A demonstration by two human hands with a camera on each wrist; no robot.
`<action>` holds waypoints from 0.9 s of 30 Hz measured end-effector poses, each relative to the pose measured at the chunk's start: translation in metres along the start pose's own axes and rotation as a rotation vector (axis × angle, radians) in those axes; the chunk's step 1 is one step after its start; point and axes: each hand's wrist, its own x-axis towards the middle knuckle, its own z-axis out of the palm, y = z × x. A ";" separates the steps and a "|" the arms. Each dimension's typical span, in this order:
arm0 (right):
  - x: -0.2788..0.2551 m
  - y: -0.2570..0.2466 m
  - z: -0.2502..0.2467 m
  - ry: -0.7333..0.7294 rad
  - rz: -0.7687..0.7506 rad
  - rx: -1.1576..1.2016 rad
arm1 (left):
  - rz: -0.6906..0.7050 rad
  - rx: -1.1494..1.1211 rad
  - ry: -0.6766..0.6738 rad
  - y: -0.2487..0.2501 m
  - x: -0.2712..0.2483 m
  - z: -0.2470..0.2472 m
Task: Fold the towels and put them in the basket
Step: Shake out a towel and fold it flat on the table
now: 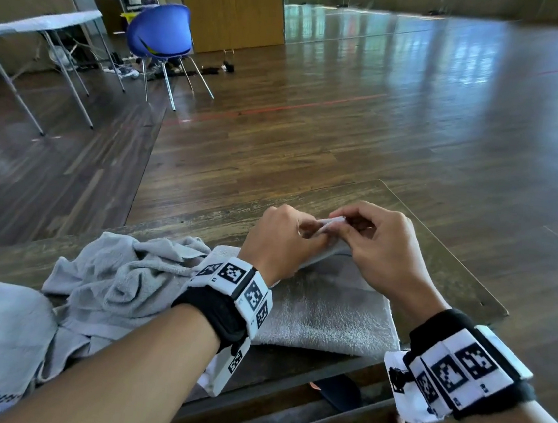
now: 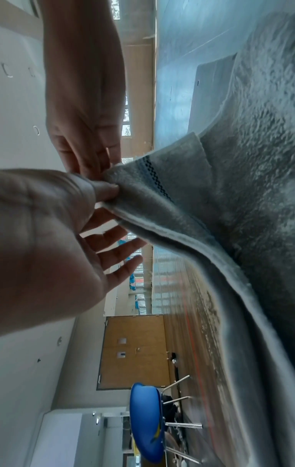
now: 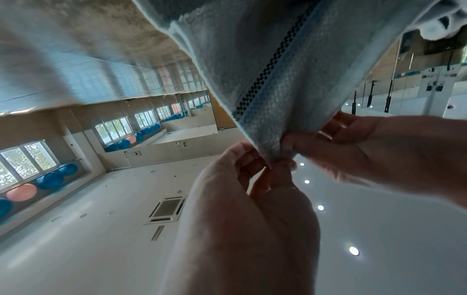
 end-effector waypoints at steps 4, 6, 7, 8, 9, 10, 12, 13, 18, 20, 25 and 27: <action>0.005 0.003 -0.006 0.019 -0.041 0.095 | -0.180 0.068 -0.118 -0.019 0.006 -0.002; 0.010 0.010 -0.015 0.076 -0.006 0.126 | -0.235 0.105 -0.133 -0.027 0.004 -0.006; 0.012 0.015 -0.020 0.102 0.021 0.128 | -0.250 0.115 -0.139 -0.030 0.002 -0.008; 0.014 0.022 -0.025 0.124 0.046 0.118 | -0.262 0.120 -0.149 -0.034 0.000 -0.010; 0.015 0.029 -0.030 0.135 0.064 0.105 | -0.275 0.129 -0.155 -0.037 -0.004 -0.013; 0.016 0.035 -0.033 0.140 0.079 0.092 | -0.283 0.144 -0.161 -0.042 -0.008 -0.017; 0.015 0.048 -0.038 0.149 0.113 0.047 | -0.281 0.162 -0.169 -0.051 -0.014 -0.027; 0.015 0.053 -0.039 0.150 0.130 0.014 | -0.270 0.162 -0.168 -0.054 -0.017 -0.033; 0.010 0.068 -0.044 0.161 0.201 -0.044 | -0.216 0.154 -0.171 -0.062 -0.031 -0.056; 0.008 0.070 -0.049 0.155 0.210 -0.044 | -0.216 0.225 -0.158 -0.067 -0.034 -0.064; -0.001 0.068 -0.057 0.140 0.231 -0.045 | -0.189 0.297 -0.070 -0.071 -0.042 -0.080; -0.006 0.067 -0.058 0.126 0.238 -0.050 | -0.156 0.308 -0.063 -0.070 -0.043 -0.084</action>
